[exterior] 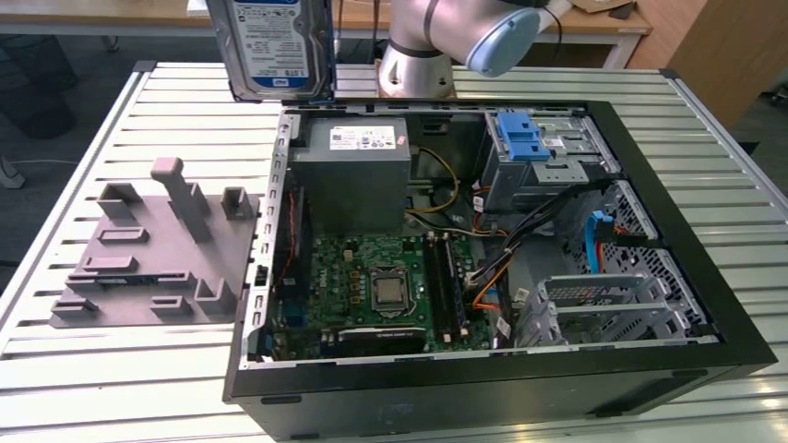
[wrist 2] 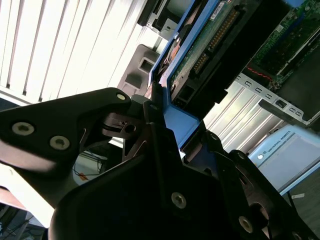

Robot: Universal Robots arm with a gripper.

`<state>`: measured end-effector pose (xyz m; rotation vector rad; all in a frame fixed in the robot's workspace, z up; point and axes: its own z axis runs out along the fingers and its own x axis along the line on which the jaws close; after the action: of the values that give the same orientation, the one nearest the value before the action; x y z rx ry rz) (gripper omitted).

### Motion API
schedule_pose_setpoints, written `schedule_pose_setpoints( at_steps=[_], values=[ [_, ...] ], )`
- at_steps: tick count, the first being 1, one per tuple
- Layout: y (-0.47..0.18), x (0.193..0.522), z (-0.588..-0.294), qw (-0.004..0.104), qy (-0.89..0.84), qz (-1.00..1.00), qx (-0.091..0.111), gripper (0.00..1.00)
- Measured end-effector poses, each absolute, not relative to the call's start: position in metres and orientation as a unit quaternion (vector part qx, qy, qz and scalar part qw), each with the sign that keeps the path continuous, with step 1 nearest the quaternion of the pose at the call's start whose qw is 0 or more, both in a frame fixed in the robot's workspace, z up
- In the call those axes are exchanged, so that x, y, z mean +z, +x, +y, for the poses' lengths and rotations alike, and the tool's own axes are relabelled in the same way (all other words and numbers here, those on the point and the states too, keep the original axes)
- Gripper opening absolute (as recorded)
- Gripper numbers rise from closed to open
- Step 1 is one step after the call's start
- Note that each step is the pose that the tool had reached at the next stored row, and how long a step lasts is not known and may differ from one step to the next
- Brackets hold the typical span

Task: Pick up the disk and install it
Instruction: 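Pick up the disk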

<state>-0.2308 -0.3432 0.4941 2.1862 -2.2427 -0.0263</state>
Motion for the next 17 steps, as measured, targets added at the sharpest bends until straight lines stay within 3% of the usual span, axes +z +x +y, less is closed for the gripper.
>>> schedule_pose_setpoints(
  at_steps=[17],
  values=[
    [-0.214,0.494,-0.343,0.005,0.698,-0.716,-0.008,0.36]
  ],
)
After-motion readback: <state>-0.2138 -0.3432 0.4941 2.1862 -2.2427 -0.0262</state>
